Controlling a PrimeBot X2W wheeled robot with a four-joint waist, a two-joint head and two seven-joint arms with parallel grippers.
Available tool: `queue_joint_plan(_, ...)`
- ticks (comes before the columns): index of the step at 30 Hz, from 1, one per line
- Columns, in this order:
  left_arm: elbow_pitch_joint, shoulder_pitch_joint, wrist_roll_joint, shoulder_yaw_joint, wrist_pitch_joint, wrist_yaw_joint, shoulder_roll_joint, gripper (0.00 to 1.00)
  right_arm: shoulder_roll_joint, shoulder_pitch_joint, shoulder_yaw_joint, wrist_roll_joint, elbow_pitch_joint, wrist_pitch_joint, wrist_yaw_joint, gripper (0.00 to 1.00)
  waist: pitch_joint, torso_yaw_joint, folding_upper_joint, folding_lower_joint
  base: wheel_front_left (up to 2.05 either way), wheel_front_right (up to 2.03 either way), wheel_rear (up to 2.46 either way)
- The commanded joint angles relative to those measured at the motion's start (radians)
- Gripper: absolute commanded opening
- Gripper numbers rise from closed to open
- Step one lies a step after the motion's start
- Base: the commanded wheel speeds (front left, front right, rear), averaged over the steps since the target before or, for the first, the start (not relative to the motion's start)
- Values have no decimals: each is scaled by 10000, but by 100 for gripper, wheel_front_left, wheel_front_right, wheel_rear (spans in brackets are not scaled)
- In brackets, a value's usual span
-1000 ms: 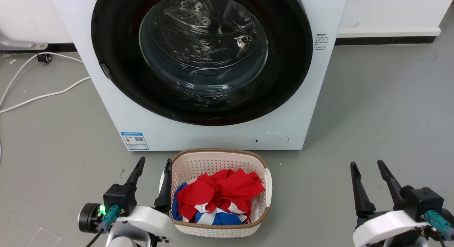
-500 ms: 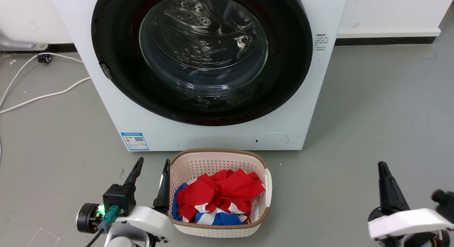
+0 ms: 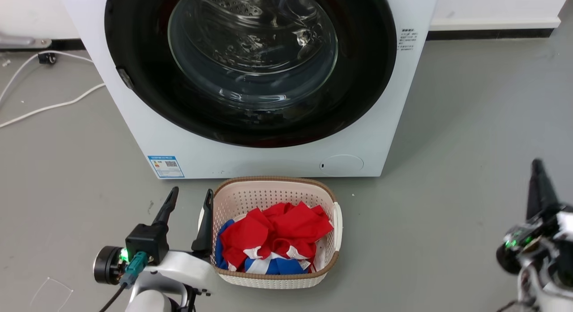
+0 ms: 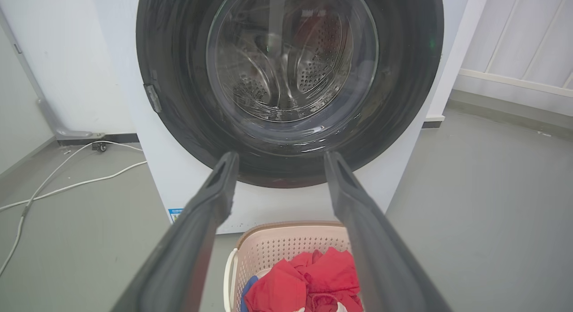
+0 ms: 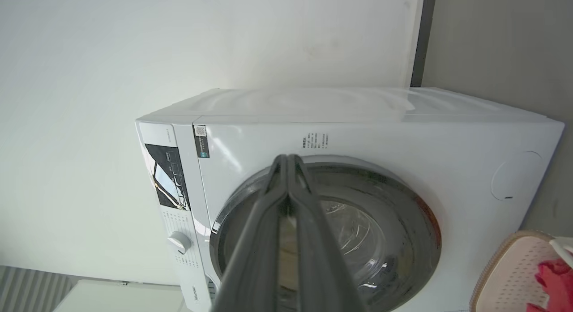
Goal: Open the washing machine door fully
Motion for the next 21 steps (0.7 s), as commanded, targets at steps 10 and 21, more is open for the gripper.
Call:
queue_joint_plan(10, -510, -589, 92, 50, -28, -17, -83, 100, -2194, -3826, -89, 965, 2727, 1353, 1, 0, 954, 46, 0, 0, 0, 0, 0)
queue_joint_plan(21, -1176, -1224, 278, -114, -28, -129, -204, 100, -3596, -7668, 2018, -34, 5304, 3741, 2, 0, 2150, 371, 0, 0, 0, 0, 0)
